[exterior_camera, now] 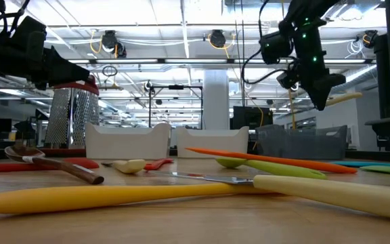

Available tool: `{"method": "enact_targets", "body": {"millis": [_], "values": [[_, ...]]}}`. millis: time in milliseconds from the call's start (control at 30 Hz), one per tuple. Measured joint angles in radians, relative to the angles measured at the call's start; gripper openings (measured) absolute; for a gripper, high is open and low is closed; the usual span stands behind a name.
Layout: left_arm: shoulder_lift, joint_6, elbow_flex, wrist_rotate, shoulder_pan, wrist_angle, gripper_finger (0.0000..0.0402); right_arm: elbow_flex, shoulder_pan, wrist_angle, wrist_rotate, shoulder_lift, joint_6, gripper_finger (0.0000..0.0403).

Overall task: Pick & Place Kitchen Items
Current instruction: Put the yellow knife into the black bin

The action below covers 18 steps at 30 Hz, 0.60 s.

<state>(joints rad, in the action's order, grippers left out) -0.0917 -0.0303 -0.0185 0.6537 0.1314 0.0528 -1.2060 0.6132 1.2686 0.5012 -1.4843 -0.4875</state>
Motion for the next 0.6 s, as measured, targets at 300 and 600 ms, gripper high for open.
{"method": "enact_targets", "body": {"millis": [300, 600], "values": [[0.000, 0.000, 0.000, 0.000, 0.000, 0.000, 0.0106, 0.000, 0.000, -0.045, 0.079, -0.111, -0.098, 0.0033], [0.000, -0.005, 0.000, 0.000, 0.000, 0.000, 0.0106, 0.000, 0.000, -0.093, 0.091, -0.216, -0.170, 0.0034]]}}
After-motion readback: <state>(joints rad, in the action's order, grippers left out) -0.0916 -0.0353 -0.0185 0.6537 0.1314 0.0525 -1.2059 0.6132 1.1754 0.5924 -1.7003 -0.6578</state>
